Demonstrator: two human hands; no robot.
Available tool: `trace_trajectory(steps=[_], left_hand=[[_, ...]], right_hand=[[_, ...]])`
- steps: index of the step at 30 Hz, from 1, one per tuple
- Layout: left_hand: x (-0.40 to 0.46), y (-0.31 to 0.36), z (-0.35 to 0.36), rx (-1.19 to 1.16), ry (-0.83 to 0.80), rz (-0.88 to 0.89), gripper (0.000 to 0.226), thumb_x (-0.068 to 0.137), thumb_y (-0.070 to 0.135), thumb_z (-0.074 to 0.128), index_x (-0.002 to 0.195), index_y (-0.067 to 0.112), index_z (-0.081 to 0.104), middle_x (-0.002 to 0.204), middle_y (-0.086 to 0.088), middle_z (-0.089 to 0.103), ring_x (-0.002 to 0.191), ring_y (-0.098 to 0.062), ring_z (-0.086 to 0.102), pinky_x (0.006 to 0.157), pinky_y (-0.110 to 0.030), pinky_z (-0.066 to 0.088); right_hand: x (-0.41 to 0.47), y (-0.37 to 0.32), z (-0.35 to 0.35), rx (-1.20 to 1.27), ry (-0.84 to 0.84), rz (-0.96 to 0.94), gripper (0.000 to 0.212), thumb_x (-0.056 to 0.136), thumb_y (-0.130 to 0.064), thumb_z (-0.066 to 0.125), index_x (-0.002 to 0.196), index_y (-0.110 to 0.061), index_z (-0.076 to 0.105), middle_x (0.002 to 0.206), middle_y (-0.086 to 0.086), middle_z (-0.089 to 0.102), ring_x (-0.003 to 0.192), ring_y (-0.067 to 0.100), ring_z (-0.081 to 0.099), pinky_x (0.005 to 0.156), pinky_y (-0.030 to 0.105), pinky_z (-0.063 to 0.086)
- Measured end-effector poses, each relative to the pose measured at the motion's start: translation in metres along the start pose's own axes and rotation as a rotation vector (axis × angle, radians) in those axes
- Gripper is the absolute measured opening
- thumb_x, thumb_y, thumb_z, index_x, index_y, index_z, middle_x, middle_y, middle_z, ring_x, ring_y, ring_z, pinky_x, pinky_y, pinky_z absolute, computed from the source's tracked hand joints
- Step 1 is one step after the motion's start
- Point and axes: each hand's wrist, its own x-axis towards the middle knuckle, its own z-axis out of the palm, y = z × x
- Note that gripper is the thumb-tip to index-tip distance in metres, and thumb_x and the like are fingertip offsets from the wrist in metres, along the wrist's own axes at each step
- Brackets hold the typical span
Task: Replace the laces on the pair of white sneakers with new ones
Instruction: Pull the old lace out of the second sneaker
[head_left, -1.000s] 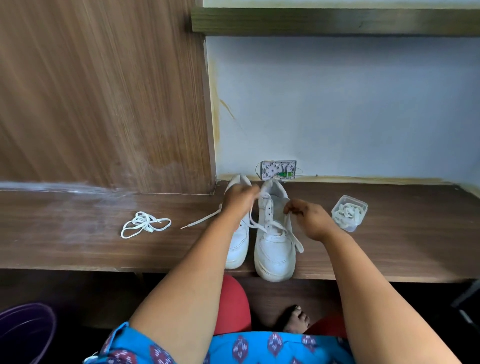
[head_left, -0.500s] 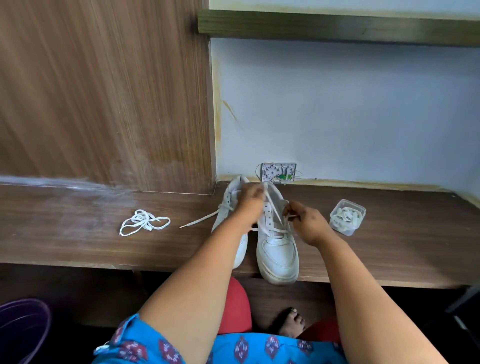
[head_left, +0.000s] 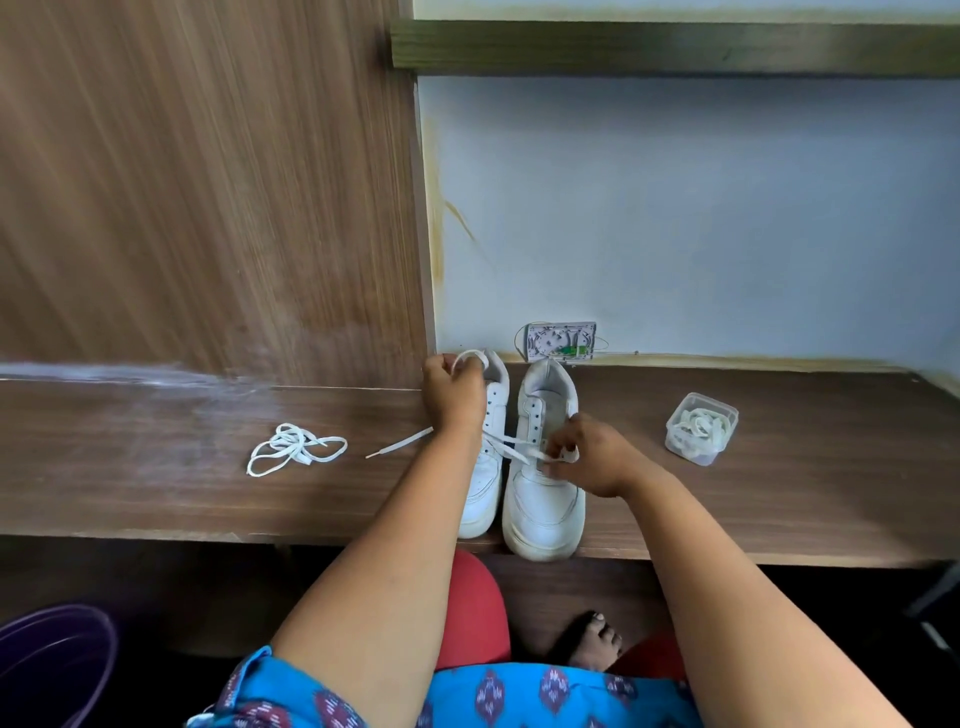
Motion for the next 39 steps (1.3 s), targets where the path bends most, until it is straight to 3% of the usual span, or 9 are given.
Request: trace_trajectory(steps=[5,10,16,20,23,28,31,35,39], left_hand=[[-0.005,-0.008,0.0,0.476,-0.193,0.018,0.041,0.085,0.013,0.059,0.125,0.012,0.052,0.119,-0.004,0.057,0.11,-0.026,0.057,0.063,-0.022,0.042],[-0.004,-0.017,-0.002,1.126,-0.411,0.123,0.031,0.082,0.026,0.053,0.112,0.022,0.063,0.142,-0.004,0.041,0.129,-0.03,0.037,0.1,-0.037,0.036],[-0.021,-0.014,0.007,1.282,-0.352,0.399,0.055,0.079,0.052,0.057,0.118,0.013,0.061,0.142,-0.008,0.04,0.134,-0.03,0.026,0.104,-0.041,0.03],[-0.025,-0.021,0.013,1.224,-0.448,0.39,0.048,0.082,0.044,0.062,0.117,0.012,0.058,0.122,-0.011,0.058,0.117,-0.031,0.052,0.084,-0.035,0.048],[-0.026,-0.024,0.012,1.223,-0.492,0.352,0.062,0.084,0.035,0.065,0.135,0.008,0.042,0.117,-0.01,0.06,0.107,-0.031,0.06,0.082,-0.037,0.052],[-0.014,-0.024,0.013,1.052,-0.533,0.248,0.021,0.086,0.031,0.06,0.097,0.017,0.047,0.086,-0.01,0.067,0.078,-0.027,0.066,0.059,-0.029,0.049],[-0.007,-0.027,0.01,0.964,-0.544,0.131,0.022,0.083,0.026,0.06,0.067,0.012,0.055,0.063,-0.006,0.062,0.066,-0.027,0.067,0.067,-0.036,0.056],[-0.007,-0.026,0.008,1.039,-0.553,0.164,0.022,0.085,0.025,0.057,0.069,0.011,0.057,0.057,0.0,0.057,0.058,-0.021,0.059,0.055,-0.029,0.045],[-0.004,-0.027,0.008,1.105,-0.546,0.237,0.023,0.09,0.026,0.055,0.072,0.011,0.057,0.059,0.001,0.053,0.056,-0.016,0.052,0.049,-0.024,0.033]], right_hand=[[-0.011,0.004,-0.03,1.259,0.18,0.103,0.011,0.063,-0.014,0.059,0.053,-0.017,0.064,0.069,-0.004,0.061,0.072,0.016,0.05,0.065,0.029,0.041],[-0.034,0.035,-0.065,2.111,0.287,-0.301,0.035,0.078,-0.034,0.064,0.049,-0.021,0.048,0.088,-0.002,0.062,0.088,0.018,0.059,0.085,0.032,0.043],[-0.014,0.021,-0.037,1.309,0.284,0.151,0.014,0.084,-0.026,0.069,0.073,-0.019,0.065,0.076,-0.004,0.064,0.072,0.012,0.055,0.067,0.027,0.042],[-0.007,-0.002,-0.009,0.777,0.097,0.126,0.011,0.089,-0.019,0.066,0.081,-0.011,0.065,0.071,0.001,0.061,0.059,0.01,0.05,0.059,0.019,0.04],[0.005,-0.003,0.003,0.135,0.198,0.104,0.019,0.087,-0.028,0.066,0.08,-0.01,0.067,0.07,-0.002,0.061,0.065,0.012,0.053,0.054,0.013,0.035],[0.006,-0.005,0.005,0.111,0.231,0.123,0.013,0.088,-0.023,0.062,0.09,-0.012,0.07,0.082,-0.002,0.063,0.079,0.013,0.056,0.06,0.015,0.037],[0.003,-0.004,0.008,0.04,0.059,0.083,0.014,0.084,-0.025,0.066,0.095,-0.018,0.073,0.09,-0.004,0.066,0.086,0.01,0.058,0.07,0.016,0.038],[0.002,-0.011,0.009,0.043,-0.024,0.059,0.014,0.085,-0.021,0.064,0.074,-0.011,0.064,0.076,-0.002,0.058,0.076,0.012,0.052,0.062,0.022,0.04],[0.001,-0.006,0.006,0.909,-0.043,0.267,0.019,0.086,-0.006,0.045,0.068,-0.004,0.053,0.069,0.01,0.048,0.067,0.02,0.043,0.065,0.032,0.037]])
